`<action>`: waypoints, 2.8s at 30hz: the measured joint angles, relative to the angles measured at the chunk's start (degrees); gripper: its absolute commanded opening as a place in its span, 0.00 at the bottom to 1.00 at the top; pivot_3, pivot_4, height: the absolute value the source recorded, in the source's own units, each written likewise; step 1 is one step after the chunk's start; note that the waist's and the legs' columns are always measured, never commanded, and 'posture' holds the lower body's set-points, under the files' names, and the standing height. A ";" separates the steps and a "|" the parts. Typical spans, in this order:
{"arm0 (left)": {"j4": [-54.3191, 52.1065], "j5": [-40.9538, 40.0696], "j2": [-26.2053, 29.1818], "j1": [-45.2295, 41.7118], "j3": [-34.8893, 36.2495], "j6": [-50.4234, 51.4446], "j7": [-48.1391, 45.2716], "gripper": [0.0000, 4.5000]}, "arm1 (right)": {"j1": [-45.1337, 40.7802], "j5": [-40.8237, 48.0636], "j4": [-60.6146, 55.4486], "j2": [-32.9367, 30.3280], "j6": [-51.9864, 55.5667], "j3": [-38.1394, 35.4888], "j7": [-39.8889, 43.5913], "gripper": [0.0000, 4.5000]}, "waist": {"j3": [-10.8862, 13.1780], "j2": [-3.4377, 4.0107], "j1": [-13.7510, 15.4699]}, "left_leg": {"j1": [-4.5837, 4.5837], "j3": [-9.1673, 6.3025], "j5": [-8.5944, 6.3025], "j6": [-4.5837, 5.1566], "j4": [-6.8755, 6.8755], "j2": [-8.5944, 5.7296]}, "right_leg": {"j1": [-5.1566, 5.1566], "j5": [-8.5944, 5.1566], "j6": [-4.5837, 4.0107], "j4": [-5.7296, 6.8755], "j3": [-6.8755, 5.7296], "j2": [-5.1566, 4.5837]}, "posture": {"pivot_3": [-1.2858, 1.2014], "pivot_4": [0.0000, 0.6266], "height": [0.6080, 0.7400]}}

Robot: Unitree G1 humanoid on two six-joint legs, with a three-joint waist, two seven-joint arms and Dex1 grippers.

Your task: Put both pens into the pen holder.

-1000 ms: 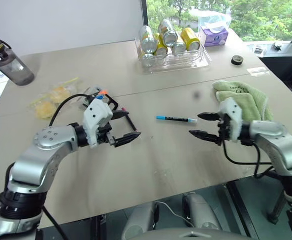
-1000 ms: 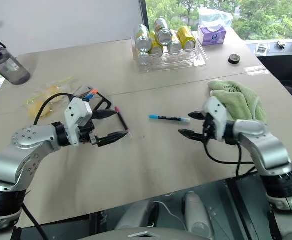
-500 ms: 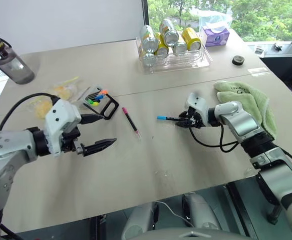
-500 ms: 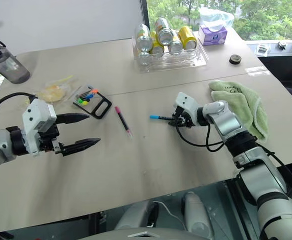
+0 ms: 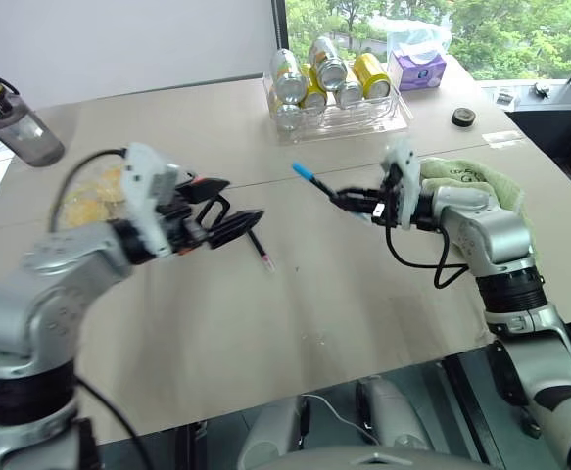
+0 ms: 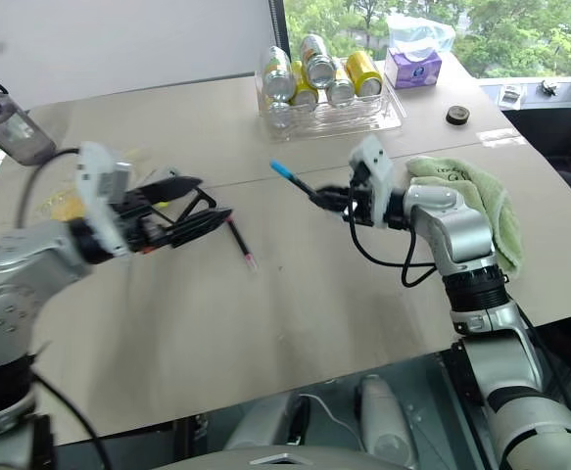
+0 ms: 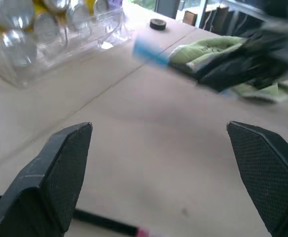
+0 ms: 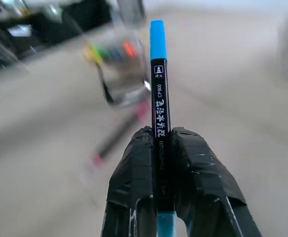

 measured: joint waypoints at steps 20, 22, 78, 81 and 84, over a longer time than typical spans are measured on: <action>2.99 -22.41 -19.61 -9.14 2.27 2.28 23.25 0.05 | 6.07 6.62 -11.87 3.97 4.55 1.98 -7.18 0.00 | -0.01 -0.03 0.22 | 0.07 0.13 0.01 -0.02 0.32 -0.07 | -0.01 0.00 0.00 0.41 0.15 -0.02 | 0.52 0.24 0.99; 2.32 -22.93 -19.78 -9.14 1.89 1.75 24.05 0.00 | 6.12 6.63 -11.85 3.89 4.06 2.05 -7.19 0.22 | -0.01 -0.03 0.27 | 0.08 0.15 0.01 -0.02 0.32 -0.07 | 0.00 0.00 0.00 0.40 0.17 -0.02 | 0.52 0.24 0.99; 8.69 65.06 3.97 2.19 -19.90 -50.05 11.69 0.00 | 24.39 18.42 -15.16 -20.39 -10.51 -14.74 8.02 0.93 | 0.04 -0.05 2.18 | 0.05 0.20 -0.01 0.03 0.14 -0.02 | 0.04 0.00 0.01 0.18 0.20 -0.04 | 0.52 0.24 0.99; 9.84 65.00 3.66 2.48 -19.37 -50.05 11.67 0.00 | 24.40 18.38 -15.16 -20.39 -10.85 -14.73 7.90 0.93 | 0.04 -0.05 2.19 | 0.05 0.20 -0.01 0.03 0.14 -0.02 | 0.04 0.00 0.01 0.18 0.19 -0.04 | 0.52 0.24 0.99; 11.37 64.85 3.54 2.49 -18.78 -50.12 11.67 0.00 | 24.40 18.20 -15.16 -20.39 -10.90 -14.71 7.86 0.93 | 0.04 -0.05 2.20 | 0.05 0.19 -0.01 0.03 0.14 -0.02 | 0.04 0.00 0.01 0.18 0.18 -0.04 | 0.52 0.24 0.99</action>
